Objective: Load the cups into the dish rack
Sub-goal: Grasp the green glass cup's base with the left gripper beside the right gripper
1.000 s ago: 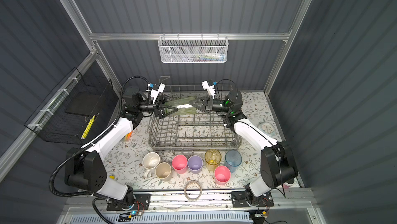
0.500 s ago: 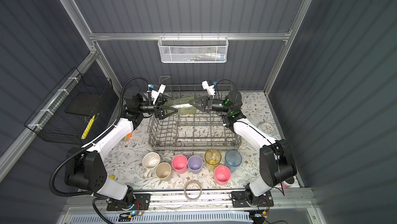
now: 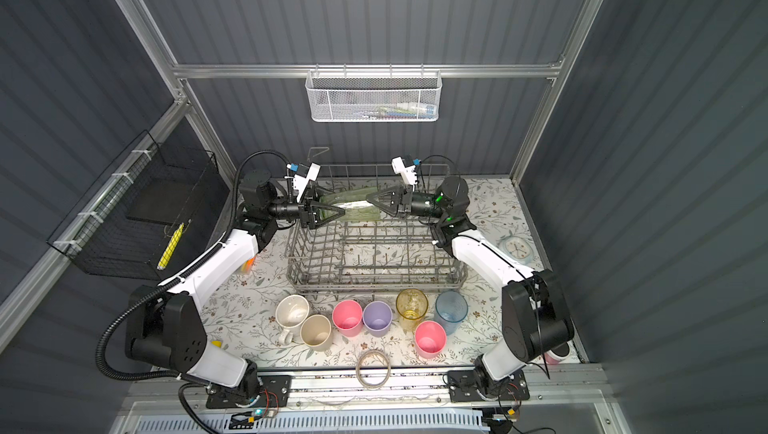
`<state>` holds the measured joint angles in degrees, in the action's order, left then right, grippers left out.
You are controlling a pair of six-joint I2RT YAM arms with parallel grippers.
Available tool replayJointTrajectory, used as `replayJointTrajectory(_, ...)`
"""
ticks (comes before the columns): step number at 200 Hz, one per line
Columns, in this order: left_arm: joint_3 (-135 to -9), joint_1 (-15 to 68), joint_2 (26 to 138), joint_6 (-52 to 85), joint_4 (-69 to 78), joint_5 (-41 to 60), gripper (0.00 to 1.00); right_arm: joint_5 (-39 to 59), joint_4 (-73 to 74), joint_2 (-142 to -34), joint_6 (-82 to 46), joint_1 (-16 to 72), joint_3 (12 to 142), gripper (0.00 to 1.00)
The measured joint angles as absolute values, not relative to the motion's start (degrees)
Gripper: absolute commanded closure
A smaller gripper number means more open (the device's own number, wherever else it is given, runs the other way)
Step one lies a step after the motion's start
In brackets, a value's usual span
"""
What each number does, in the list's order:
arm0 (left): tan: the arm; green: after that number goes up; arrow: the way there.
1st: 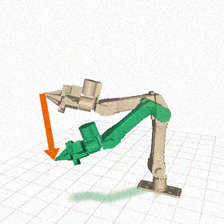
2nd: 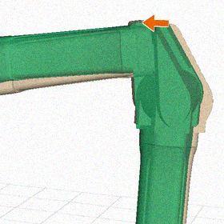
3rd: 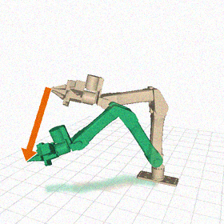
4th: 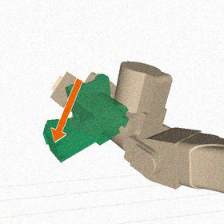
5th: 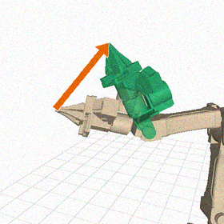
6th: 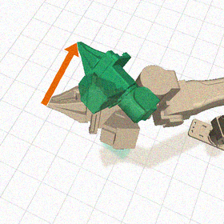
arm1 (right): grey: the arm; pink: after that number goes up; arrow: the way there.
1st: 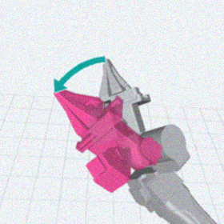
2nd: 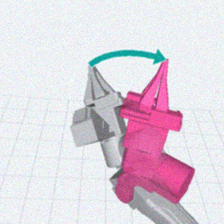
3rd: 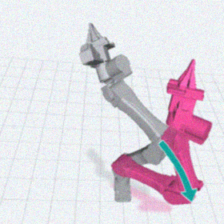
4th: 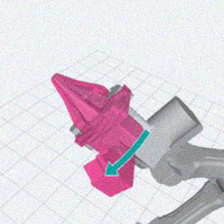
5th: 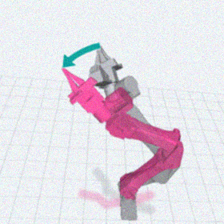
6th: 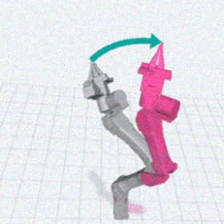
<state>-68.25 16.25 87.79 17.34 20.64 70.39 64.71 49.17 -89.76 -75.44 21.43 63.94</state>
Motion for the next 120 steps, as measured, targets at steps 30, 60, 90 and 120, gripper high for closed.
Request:
replayJointTrajectory(30,-68.2,16.8,87.8,16.7,19.2,69.5,1.00,65.2,48.2,-89.5,-75.2,20.8,63.6,0.86)
replayJointTrajectory(60,-68.2,16.8,87.7,15.0,16.8,70.1,1.00,65.0,46.8,-89.1,-74.0,19.2,63.5,0.70)
replayJointTrajectory(90,-68.3,16.8,87.0,13.9,15.0,70.1,1.00,64.9,45.1,-88.3,-73.3,17.2,63.5,0.60)
replayJointTrajectory(120,-69.1,16.8,86.3,13.0,12.8,68.7,1.00,64.6,40.1,-85.2,-70.1,15.1,63.2,0.58)
